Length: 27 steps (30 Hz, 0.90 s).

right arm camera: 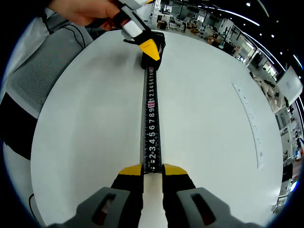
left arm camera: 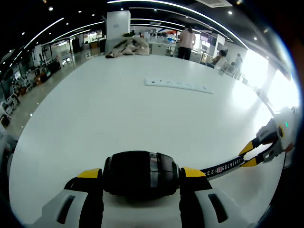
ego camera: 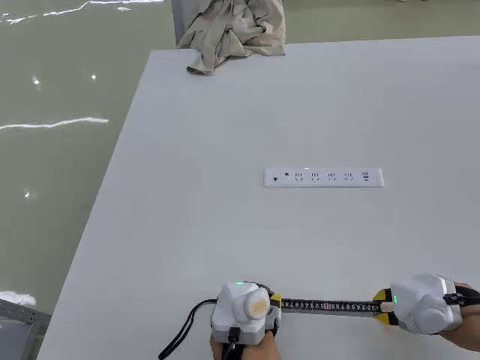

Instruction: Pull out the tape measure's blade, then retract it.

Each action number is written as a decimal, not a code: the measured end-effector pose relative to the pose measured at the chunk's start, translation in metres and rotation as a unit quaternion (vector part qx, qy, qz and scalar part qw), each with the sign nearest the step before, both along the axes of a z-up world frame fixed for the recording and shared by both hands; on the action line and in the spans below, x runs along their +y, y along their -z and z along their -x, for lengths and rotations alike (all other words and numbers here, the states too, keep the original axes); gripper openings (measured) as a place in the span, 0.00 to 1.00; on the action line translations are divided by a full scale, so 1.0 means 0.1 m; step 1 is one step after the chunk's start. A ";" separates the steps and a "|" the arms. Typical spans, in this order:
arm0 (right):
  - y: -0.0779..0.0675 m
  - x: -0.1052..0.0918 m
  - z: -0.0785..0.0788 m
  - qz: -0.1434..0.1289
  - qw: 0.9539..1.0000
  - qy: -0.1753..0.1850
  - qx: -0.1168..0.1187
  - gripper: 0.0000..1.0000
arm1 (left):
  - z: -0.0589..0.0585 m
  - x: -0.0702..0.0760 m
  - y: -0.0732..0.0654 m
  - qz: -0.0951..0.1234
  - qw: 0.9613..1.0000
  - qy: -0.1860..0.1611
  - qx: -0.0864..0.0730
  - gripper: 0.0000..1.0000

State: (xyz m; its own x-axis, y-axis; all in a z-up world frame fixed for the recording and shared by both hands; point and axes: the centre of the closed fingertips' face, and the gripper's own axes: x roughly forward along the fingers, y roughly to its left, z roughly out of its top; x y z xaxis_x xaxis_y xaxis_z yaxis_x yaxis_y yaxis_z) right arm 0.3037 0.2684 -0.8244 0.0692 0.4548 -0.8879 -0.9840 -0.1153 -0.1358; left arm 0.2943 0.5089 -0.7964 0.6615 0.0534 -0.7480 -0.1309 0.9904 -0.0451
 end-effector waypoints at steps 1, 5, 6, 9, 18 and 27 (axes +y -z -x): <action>-0.01 0.01 0.01 0.000 1.000 -0.001 0.000 0.14 | 0.00 0.00 0.00 0.000 1.000 0.000 0.000 0.62; -0.01 0.05 0.00 0.001 1.000 -0.004 -0.002 0.14 | 0.00 0.00 0.00 0.000 1.000 0.000 0.001 0.62; -0.01 0.05 0.00 0.001 1.000 -0.004 -0.002 0.14 | 0.00 0.00 0.01 0.000 1.000 0.000 0.001 0.62; 0.00 0.07 0.00 0.000 1.000 -0.002 -0.002 0.14 | 0.00 0.00 0.01 0.000 1.000 0.000 0.001 0.62; 0.01 0.18 0.01 -0.004 1.000 -0.004 -0.003 0.14 | 0.00 0.00 0.01 0.000 1.000 0.000 0.001 0.62; 0.00 0.30 0.03 -0.009 1.000 -0.009 -0.005 0.14 | 0.00 0.00 0.00 0.001 1.000 -0.001 0.001 0.62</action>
State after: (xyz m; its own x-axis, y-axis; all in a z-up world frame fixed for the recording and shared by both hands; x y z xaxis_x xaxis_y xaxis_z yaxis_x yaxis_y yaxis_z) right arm 0.3011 0.2985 -0.8240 0.0698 0.4727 -0.8785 -0.9806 -0.1293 -0.1475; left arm 0.2942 0.5088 -0.7963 0.6602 0.0542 -0.7491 -0.1336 0.9900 -0.0461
